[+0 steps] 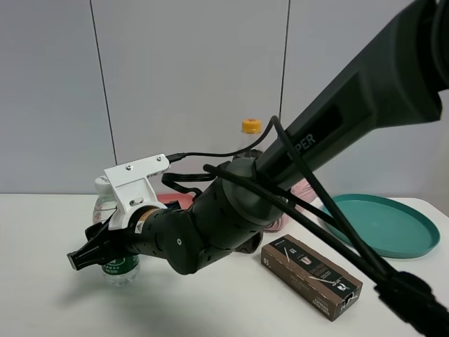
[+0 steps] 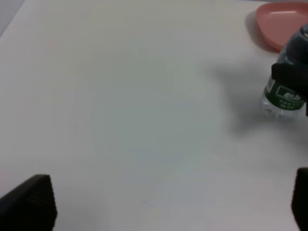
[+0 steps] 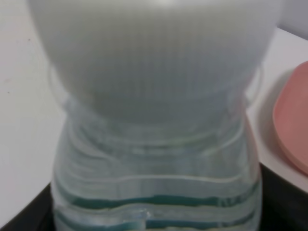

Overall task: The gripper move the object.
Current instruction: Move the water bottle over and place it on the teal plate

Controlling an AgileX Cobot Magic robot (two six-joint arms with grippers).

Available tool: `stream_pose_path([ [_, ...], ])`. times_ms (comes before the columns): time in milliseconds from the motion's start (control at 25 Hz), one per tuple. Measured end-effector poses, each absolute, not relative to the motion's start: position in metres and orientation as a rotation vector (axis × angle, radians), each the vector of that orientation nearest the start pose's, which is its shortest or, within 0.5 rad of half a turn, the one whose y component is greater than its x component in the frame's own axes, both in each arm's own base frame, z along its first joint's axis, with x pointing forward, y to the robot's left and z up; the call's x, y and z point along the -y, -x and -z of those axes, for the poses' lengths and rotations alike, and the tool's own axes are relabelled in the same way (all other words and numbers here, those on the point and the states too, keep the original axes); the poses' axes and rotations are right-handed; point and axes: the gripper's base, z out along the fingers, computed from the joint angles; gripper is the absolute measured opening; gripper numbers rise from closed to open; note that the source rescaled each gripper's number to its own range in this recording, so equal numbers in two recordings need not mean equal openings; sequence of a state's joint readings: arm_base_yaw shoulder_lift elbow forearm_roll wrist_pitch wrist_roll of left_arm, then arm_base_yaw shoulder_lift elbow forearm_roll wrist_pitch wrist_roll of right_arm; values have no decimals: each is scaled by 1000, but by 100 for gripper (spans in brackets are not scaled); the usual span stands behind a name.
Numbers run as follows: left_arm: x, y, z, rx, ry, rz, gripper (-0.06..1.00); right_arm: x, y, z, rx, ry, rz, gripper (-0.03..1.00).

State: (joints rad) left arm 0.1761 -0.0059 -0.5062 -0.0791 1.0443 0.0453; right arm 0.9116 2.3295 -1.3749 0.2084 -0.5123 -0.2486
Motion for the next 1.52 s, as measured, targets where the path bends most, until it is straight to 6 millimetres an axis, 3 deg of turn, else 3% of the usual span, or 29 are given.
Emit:
stream_pose_path([
  [360, 7, 5, -281, -2010, 128, -47, 100, -377, -302, -105, -1807, 903, -459, 0],
  [720, 7, 5, -281, -2010, 128, -47, 100, -375, -298, -164, -1747, 880, -494, 0],
  [920, 7, 5, -281, -2010, 128, -47, 100, -371, -293, -187, -1755, 915, -499, 0],
  [1040, 7, 5, -281, -2010, 128, -47, 100, -368, -288, -212, -1716, 946, -499, 0],
  [1200, 7, 5, -281, -2010, 128, -47, 100, -355, -276, -261, -1683, 954, -515, 0],
  [1520, 7, 5, -281, -2009, 129, -46, 100, -314, -240, -350, -1642, 997, -521, 0],
])
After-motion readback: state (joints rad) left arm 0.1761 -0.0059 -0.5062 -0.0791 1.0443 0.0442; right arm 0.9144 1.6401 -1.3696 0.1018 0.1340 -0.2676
